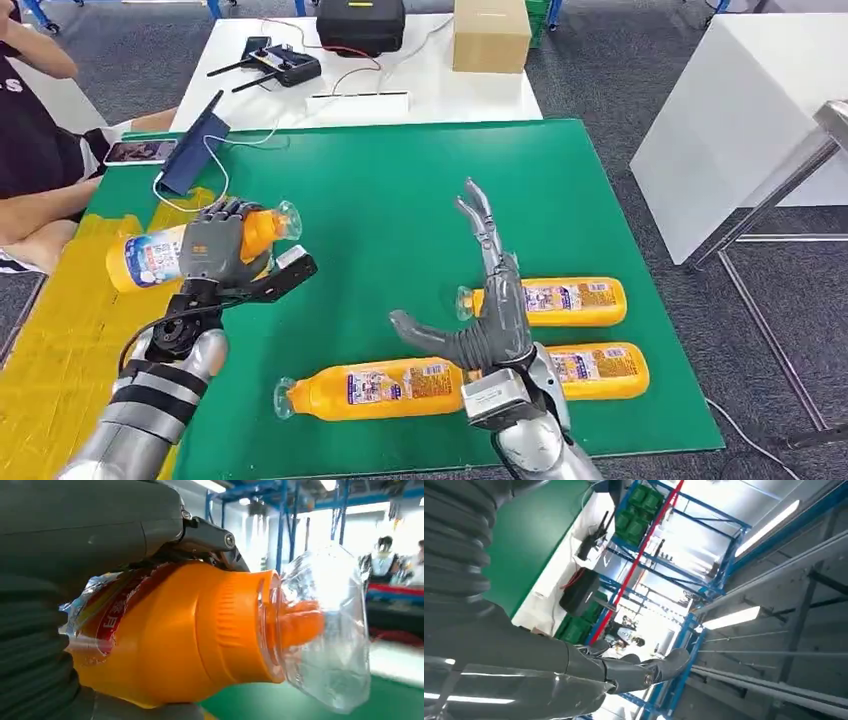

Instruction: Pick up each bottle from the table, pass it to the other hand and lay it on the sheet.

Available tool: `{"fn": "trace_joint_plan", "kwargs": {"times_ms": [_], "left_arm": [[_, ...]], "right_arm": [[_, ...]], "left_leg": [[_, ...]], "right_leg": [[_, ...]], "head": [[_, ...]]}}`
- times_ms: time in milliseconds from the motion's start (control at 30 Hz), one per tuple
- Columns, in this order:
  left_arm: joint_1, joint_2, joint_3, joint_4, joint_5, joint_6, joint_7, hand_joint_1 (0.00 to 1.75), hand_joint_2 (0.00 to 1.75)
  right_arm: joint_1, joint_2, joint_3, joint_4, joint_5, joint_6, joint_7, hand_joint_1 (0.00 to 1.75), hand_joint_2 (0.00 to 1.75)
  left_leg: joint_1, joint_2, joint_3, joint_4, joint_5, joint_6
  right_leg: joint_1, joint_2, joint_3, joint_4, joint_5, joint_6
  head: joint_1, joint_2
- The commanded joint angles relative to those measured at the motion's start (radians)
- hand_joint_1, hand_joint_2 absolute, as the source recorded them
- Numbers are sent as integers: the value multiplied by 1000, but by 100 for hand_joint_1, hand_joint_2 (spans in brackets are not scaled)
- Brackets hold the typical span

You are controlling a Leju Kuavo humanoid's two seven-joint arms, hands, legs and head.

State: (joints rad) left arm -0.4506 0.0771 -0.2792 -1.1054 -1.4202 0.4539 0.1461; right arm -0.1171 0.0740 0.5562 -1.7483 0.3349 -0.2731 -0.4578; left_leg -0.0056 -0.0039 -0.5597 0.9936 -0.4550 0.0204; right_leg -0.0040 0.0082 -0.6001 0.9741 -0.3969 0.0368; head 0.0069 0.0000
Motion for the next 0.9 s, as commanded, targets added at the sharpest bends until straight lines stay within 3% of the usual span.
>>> {"fn": "trace_joint_plan", "kwargs": {"times_ms": [33,267,433,567,600,633,900], "left_arm": [[-68,8,7,186,-6,-21,-2,175,175],[-75,4,12,204,-7,-37,2,175,175],[-109,5,53,490,-75,-33,30,175,175],[-107,-7,50,588,-100,-4,54,175,175],[-106,-11,57,595,-93,0,53,61,175],[-106,-21,75,615,-83,30,45,0,175],[-81,-56,151,622,1,63,-16,0,175]], "right_arm": [[-8,-40,8,-17,1,2,3,0,175],[-7,-39,6,-18,1,1,2,0,175],[-6,-38,-19,-1,-20,19,2,0,175],[-10,-35,-18,19,-23,26,4,0,175],[-11,-34,-17,23,-23,27,5,0,175],[-14,-35,-14,33,-20,28,7,0,175],[-14,-37,-8,61,-19,29,17,0,175]], "left_leg": [[1,0,3,0,-1,-1],[1,0,3,1,-2,-2],[1,0,7,-2,-1,-2],[1,2,5,-2,-1,-2],[1,2,6,-2,-2,-2],[2,1,7,-1,-2,-2],[1,1,5,-1,-1,-1]], "right_leg": [[1,-1,4,-1,-1,0],[2,-1,4,-1,-2,-1],[1,-1,7,-2,-1,-1],[1,1,5,-2,-1,-1],[1,1,6,-2,-1,-1],[2,0,7,-2,-2,-1],[1,0,6,-2,0,0]], "head": [[0,0],[0,0],[0,0],[0,0],[0,0],[0,0],[0,0]]}}
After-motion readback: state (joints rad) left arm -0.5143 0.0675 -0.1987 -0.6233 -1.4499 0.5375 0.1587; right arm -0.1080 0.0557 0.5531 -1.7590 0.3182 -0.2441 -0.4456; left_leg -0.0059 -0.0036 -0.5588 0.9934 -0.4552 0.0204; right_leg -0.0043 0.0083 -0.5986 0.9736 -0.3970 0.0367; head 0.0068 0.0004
